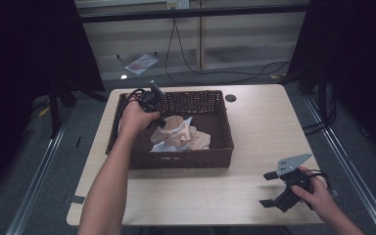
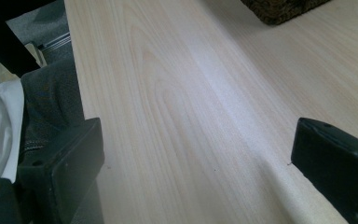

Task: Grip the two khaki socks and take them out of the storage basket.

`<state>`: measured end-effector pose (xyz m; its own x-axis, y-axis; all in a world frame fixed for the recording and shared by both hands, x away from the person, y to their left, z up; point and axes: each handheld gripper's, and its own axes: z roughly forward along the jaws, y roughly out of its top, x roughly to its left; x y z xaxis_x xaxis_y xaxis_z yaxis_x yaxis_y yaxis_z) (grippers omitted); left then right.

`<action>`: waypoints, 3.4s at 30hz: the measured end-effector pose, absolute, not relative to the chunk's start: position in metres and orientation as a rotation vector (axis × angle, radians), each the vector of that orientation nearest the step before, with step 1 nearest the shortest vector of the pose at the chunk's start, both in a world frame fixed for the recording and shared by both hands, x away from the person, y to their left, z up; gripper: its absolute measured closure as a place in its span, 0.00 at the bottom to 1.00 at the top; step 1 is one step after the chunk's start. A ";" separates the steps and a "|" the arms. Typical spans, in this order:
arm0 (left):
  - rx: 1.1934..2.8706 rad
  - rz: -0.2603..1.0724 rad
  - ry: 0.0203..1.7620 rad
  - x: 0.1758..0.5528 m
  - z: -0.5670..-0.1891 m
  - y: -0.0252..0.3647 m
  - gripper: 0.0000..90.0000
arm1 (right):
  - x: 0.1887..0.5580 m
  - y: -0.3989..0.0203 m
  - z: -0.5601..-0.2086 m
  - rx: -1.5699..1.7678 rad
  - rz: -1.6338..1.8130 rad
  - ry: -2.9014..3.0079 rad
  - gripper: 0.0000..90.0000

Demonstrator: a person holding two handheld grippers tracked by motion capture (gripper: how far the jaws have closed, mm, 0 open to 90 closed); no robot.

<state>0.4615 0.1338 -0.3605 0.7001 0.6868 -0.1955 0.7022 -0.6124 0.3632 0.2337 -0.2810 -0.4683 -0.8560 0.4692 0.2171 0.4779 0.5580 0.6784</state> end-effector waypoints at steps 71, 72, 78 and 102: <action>2.629 -0.298 0.658 0.368 -0.275 0.093 0.98 | 0.233 -0.280 -0.468 -0.836 -1.208 -2.762 0.03; 2.629 -0.298 0.658 0.368 -0.275 0.093 0.98 | 0.233 -0.280 -0.468 -0.836 -1.208 -2.762 0.03; 2.626 -0.320 0.592 0.360 -0.281 0.085 0.98 | 0.233 -0.281 -0.468 -0.841 -1.207 -2.756 0.03; 2.633 -0.395 0.499 0.338 -0.329 0.057 0.97 | 0.232 -0.281 -0.467 -0.837 -1.204 -2.764 0.03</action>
